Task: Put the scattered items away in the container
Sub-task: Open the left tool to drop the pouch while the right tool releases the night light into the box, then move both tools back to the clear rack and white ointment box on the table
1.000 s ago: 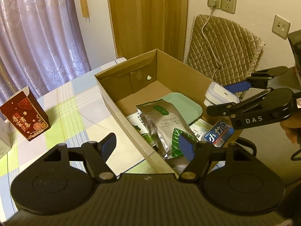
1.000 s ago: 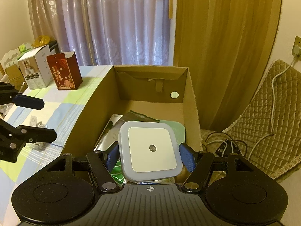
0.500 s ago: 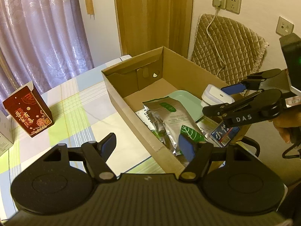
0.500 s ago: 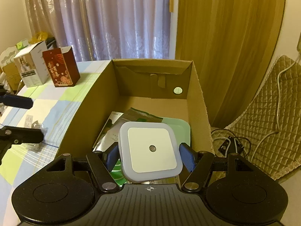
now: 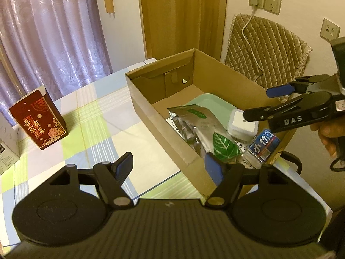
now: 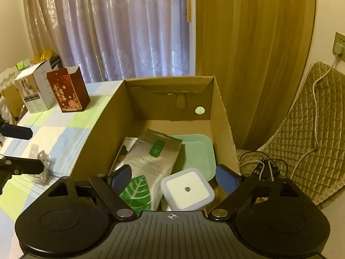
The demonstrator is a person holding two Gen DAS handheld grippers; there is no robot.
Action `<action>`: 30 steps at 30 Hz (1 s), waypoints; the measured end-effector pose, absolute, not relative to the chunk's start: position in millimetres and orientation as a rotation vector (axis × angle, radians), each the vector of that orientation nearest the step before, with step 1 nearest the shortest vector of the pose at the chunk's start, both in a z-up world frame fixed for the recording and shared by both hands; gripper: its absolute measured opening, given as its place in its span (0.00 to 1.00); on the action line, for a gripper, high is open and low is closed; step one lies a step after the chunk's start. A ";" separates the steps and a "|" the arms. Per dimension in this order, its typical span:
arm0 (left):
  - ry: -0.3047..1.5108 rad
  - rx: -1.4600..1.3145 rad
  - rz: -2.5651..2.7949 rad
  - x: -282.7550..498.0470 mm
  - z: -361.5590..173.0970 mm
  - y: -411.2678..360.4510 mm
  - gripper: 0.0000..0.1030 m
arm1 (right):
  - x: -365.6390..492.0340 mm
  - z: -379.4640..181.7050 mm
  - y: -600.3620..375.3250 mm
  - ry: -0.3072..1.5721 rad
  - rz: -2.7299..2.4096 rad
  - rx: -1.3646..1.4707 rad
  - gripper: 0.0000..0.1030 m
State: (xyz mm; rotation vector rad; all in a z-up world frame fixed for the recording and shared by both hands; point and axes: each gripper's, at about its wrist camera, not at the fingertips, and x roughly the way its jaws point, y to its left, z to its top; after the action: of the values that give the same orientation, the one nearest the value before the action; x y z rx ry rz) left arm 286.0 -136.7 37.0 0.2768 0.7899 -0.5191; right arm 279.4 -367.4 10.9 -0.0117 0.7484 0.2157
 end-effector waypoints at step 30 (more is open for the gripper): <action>0.870 0.189 -0.266 164.9 23.9 15.6 0.99 | 151.1 46.4 -263.0 0.722 0.367 0.095 0.99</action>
State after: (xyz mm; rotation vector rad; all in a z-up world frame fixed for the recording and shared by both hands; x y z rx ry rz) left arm 164.9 15.6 23.9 0.1887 0.8698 -0.2664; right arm 151.1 -263.0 46.4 0.0949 0.7220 0.3674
